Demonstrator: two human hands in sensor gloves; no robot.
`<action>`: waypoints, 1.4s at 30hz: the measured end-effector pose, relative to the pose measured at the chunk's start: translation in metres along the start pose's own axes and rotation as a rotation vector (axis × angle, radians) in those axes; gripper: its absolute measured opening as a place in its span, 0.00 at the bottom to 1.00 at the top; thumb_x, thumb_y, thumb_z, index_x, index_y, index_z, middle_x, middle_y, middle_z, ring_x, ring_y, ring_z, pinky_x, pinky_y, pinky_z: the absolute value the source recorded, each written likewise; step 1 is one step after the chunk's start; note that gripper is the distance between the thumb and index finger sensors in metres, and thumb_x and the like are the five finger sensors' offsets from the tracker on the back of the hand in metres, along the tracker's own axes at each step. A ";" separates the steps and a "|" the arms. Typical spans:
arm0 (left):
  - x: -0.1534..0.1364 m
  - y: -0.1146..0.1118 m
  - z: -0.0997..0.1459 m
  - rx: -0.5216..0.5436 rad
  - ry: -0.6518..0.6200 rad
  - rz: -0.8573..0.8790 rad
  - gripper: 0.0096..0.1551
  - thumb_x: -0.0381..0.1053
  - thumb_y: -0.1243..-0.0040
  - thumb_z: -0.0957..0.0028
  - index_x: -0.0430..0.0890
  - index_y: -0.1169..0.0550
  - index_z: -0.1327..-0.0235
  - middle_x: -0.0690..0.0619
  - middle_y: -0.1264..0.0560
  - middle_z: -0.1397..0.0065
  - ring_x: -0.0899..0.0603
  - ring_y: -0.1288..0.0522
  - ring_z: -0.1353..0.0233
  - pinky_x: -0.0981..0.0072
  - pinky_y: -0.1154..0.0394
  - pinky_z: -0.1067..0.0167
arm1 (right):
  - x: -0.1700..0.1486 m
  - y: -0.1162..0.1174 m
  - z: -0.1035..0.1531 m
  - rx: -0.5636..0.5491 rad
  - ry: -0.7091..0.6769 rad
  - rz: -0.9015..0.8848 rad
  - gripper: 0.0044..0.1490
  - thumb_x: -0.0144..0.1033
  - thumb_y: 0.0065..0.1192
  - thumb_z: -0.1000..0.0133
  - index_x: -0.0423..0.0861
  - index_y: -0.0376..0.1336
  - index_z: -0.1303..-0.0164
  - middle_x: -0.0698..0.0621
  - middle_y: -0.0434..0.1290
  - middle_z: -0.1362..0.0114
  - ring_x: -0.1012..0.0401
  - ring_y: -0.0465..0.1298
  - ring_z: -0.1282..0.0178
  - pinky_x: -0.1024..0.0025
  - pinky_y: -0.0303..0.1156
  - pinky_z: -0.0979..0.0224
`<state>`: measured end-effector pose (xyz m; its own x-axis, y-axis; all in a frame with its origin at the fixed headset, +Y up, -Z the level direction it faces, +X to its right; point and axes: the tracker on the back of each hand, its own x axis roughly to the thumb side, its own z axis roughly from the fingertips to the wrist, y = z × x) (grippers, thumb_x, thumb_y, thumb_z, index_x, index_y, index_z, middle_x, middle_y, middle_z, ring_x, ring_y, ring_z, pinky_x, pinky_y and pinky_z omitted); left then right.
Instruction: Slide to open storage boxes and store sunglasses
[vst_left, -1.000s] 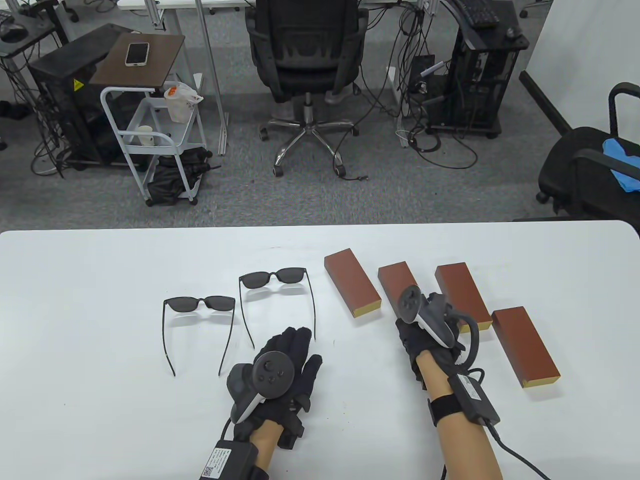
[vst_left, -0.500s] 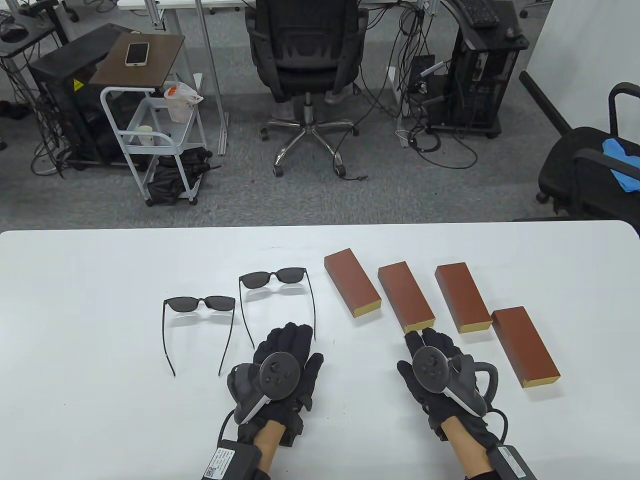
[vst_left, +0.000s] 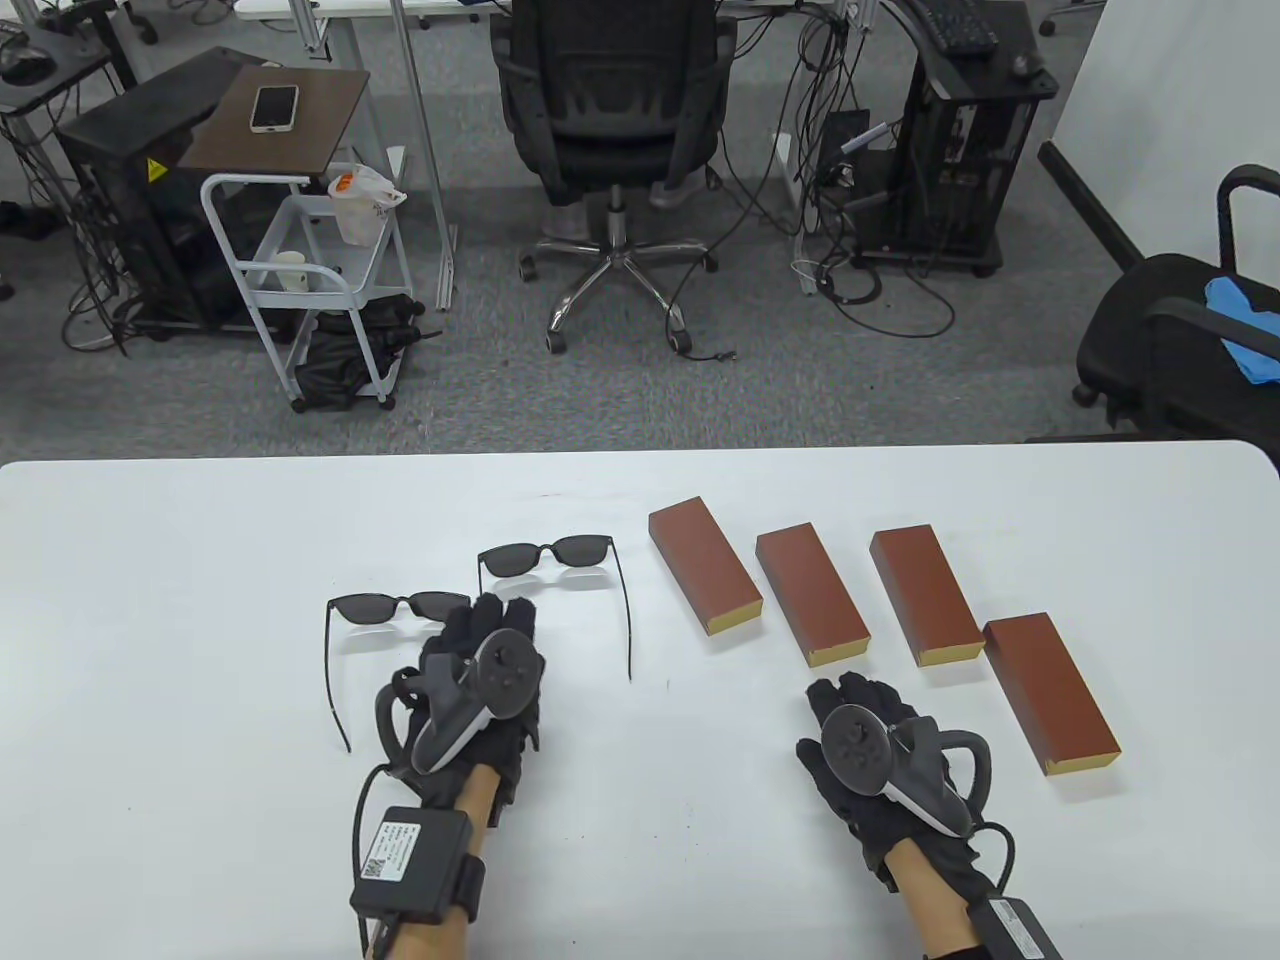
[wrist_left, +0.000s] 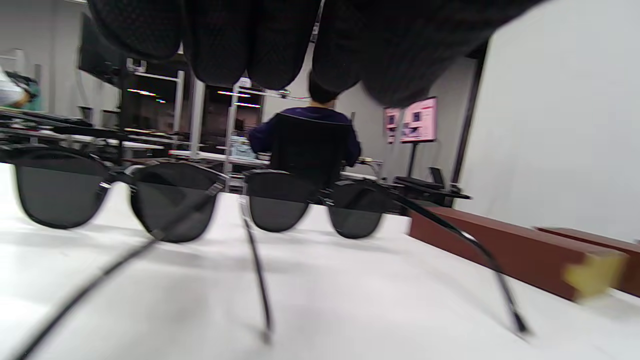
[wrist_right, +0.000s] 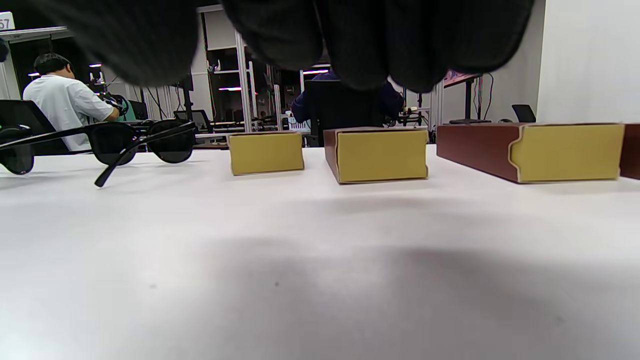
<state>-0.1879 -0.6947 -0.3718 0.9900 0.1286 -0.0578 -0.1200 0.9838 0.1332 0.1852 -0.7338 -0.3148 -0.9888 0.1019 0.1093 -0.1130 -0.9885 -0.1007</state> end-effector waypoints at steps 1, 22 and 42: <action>-0.008 0.004 -0.009 0.003 0.039 -0.032 0.36 0.53 0.32 0.53 0.58 0.27 0.27 0.51 0.31 0.20 0.37 0.33 0.21 0.35 0.33 0.31 | -0.002 0.000 0.000 0.001 0.008 -0.001 0.40 0.58 0.63 0.60 0.54 0.61 0.38 0.43 0.64 0.26 0.42 0.67 0.29 0.49 0.67 0.29; -0.099 -0.031 -0.098 -0.247 0.335 -0.315 0.35 0.47 0.32 0.53 0.64 0.27 0.29 0.57 0.36 0.17 0.40 0.37 0.17 0.35 0.36 0.29 | -0.040 -0.002 0.001 0.007 0.136 -0.084 0.40 0.57 0.64 0.60 0.54 0.61 0.37 0.43 0.64 0.26 0.42 0.66 0.29 0.49 0.66 0.29; -0.117 -0.015 -0.081 -0.263 0.319 -0.136 0.22 0.45 0.37 0.51 0.60 0.17 0.44 0.57 0.21 0.30 0.41 0.25 0.26 0.39 0.30 0.32 | -0.032 -0.003 -0.002 0.017 0.089 -0.112 0.40 0.56 0.64 0.59 0.54 0.60 0.37 0.43 0.64 0.26 0.43 0.67 0.29 0.50 0.67 0.29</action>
<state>-0.3083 -0.7140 -0.4474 0.9304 -0.0133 -0.3662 -0.0455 0.9874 -0.1515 0.2167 -0.7337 -0.3196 -0.9749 0.2206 0.0310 -0.2223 -0.9720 -0.0759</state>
